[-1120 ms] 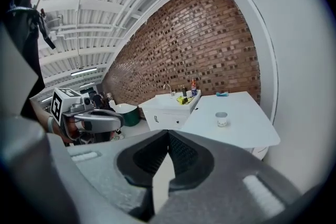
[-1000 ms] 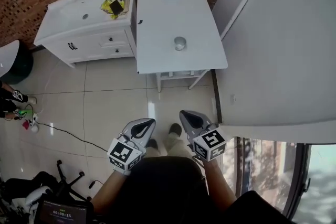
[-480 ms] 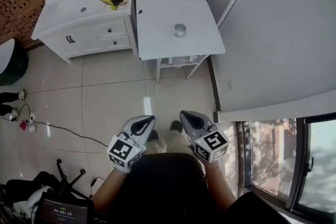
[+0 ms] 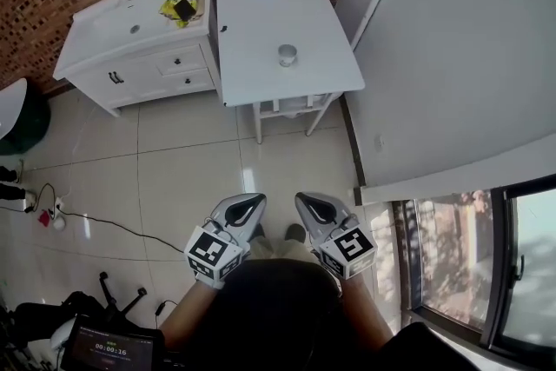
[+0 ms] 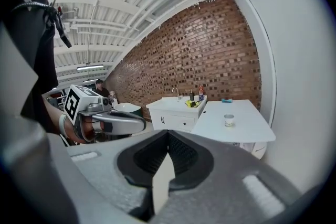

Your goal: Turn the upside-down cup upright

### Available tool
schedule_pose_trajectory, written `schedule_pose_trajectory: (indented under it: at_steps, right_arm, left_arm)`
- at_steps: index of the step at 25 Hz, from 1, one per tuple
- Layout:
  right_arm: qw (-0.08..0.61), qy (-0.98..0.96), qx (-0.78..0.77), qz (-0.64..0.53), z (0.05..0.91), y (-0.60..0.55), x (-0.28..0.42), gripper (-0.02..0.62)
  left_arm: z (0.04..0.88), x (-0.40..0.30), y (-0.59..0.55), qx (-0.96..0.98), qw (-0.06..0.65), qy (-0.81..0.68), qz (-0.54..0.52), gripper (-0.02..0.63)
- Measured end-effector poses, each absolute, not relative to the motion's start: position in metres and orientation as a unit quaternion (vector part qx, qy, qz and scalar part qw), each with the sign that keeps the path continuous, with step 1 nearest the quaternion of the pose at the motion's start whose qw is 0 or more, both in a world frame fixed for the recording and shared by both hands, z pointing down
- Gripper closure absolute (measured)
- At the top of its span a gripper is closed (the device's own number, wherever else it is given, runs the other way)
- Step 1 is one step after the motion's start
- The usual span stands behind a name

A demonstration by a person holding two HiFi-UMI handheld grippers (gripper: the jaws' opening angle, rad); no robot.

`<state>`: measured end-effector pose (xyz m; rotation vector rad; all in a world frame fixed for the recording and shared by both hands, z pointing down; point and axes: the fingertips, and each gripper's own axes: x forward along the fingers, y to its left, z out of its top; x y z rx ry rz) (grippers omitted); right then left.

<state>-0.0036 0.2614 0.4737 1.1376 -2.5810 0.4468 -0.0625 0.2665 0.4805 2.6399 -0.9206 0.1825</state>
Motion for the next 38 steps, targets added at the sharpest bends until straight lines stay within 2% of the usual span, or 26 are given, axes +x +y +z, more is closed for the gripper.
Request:
schedule_pose_trajectory:
  at_steps: [5,14,38]
  right_arm:
    - [0.133,-0.898,0.392,0.153,0.477,0.274,0.027,0.603]
    - [0.142,-0.910,0.361,0.147,0.473,0.273,0.039,0.603]
    - [0.139,-0.915,0.348,0.150,0.471,0.271,0.036,0.603]
  left_arm:
    - [0.484,-0.018,0.285,0.936,0.157,-0.306,0.069,0.591]
    - [0.475,0.006,0.281,0.935,0.161,-0.309,0.062,0.591]
    - [0.476,0.010,0.280,0.938,0.156,-0.301,0.074,0.591]
